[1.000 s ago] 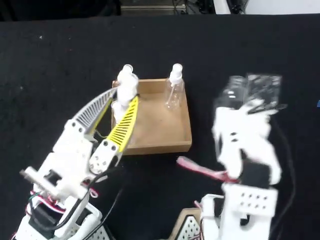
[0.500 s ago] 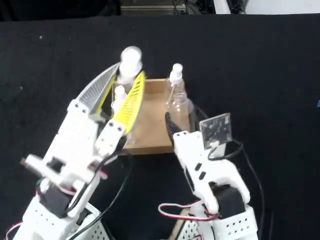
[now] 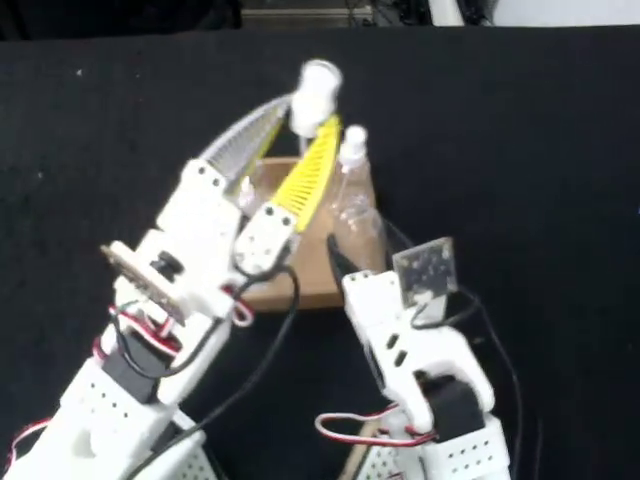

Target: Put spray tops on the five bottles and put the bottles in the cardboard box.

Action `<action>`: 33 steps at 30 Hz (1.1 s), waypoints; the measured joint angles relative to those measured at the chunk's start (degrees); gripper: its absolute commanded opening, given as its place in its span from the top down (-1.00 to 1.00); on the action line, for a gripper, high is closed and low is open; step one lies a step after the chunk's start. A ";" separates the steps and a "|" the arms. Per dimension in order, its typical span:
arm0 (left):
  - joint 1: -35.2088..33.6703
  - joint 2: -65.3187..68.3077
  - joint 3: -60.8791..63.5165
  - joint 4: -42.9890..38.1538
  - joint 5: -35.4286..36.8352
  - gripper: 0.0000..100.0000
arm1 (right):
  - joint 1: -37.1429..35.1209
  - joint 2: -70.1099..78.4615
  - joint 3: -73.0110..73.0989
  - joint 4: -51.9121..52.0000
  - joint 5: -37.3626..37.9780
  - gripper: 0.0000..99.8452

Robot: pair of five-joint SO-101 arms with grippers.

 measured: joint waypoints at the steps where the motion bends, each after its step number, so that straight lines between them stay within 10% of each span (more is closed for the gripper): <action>1: 0.62 0.35 0.00 -0.53 0.00 0.94 | -0.09 0.00 0.00 -0.18 -0.09 0.98; 10: 3.52 8.62 0.00 -15.47 0.00 0.94 | -0.09 0.00 0.00 -2.46 -3.96 0.98; 33: 5.36 25.41 -12.13 -16.35 0.70 0.94 | -0.09 0.00 0.00 -2.99 -4.04 0.98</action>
